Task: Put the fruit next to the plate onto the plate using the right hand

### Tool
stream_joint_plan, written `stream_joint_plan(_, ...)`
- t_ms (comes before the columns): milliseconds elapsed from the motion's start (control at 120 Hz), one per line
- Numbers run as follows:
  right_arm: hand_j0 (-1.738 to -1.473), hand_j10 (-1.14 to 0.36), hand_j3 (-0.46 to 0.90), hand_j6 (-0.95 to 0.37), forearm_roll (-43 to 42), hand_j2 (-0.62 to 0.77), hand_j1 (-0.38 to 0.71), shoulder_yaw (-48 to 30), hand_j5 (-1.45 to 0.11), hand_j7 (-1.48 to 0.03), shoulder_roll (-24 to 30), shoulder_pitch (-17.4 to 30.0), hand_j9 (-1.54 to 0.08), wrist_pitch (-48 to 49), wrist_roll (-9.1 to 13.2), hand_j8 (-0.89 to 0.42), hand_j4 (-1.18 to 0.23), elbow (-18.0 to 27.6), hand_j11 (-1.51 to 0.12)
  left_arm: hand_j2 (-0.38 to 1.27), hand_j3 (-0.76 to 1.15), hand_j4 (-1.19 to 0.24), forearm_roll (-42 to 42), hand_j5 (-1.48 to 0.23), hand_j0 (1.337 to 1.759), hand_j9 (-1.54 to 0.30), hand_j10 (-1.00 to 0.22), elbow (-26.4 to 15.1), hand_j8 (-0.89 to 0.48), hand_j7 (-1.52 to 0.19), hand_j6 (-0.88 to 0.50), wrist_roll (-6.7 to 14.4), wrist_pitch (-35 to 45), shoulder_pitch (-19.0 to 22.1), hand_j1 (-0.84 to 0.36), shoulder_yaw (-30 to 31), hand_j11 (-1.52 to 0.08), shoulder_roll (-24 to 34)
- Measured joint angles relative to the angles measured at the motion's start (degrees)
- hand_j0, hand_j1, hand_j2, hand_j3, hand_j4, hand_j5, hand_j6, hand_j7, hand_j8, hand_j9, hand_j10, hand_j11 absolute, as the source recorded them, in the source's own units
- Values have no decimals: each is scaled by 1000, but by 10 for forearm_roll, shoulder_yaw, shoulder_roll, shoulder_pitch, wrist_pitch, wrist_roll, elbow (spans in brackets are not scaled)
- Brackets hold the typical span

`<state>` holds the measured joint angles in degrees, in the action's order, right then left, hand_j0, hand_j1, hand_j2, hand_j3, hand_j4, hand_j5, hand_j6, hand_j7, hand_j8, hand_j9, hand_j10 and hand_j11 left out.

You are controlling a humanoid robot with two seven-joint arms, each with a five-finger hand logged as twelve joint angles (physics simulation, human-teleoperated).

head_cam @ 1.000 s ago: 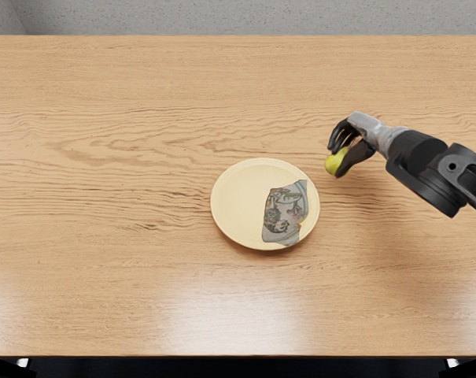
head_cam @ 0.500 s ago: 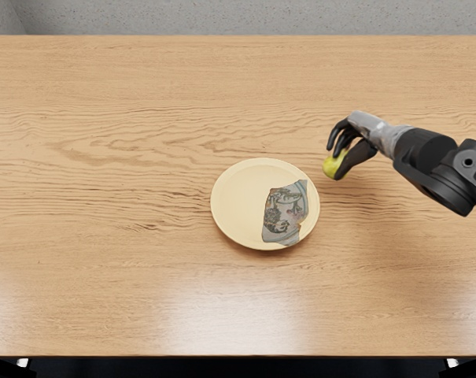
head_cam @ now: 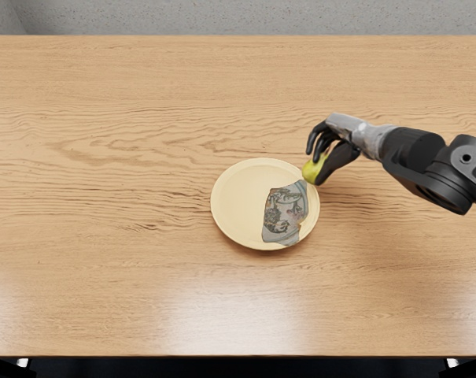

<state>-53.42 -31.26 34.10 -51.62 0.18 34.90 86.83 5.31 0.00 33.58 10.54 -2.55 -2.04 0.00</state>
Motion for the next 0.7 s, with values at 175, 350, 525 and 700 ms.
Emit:
stream_joint_plan(175,-1657,-602,0,-875,2,587,375,1,-1175,-1134,-21,4,-1170,10,0,-376,-855,1,-1170,1,0,-2,0,0,1658,0,-2,0,-3,0,-3,0,0,0,349,0,0,0)
stream_joint_plan(350,-1657,-606,0,-876,4,588,374,2,-1173,-1134,-44,6,-1166,23,0,-380,-856,1,-1169,2,0,-2,0,0,1658,0,-2,0,-3,0,-3,0,0,0,349,0,0,0)
stream_joint_plan(525,-1658,-395,0,-552,6,355,115,-7,-739,-716,-62,12,-734,22,1,-259,-540,0,-737,1,0,-2,0,0,1658,0,-2,0,-3,0,-3,0,0,0,349,0,0,0)
stream_joint_plan(700,-1658,-219,0,-234,86,151,-152,-60,-317,-304,-51,17,-315,79,1,-107,-226,0,-312,1,0,-2,0,0,1658,0,-2,0,-3,0,-3,0,0,0,349,0,0,0)
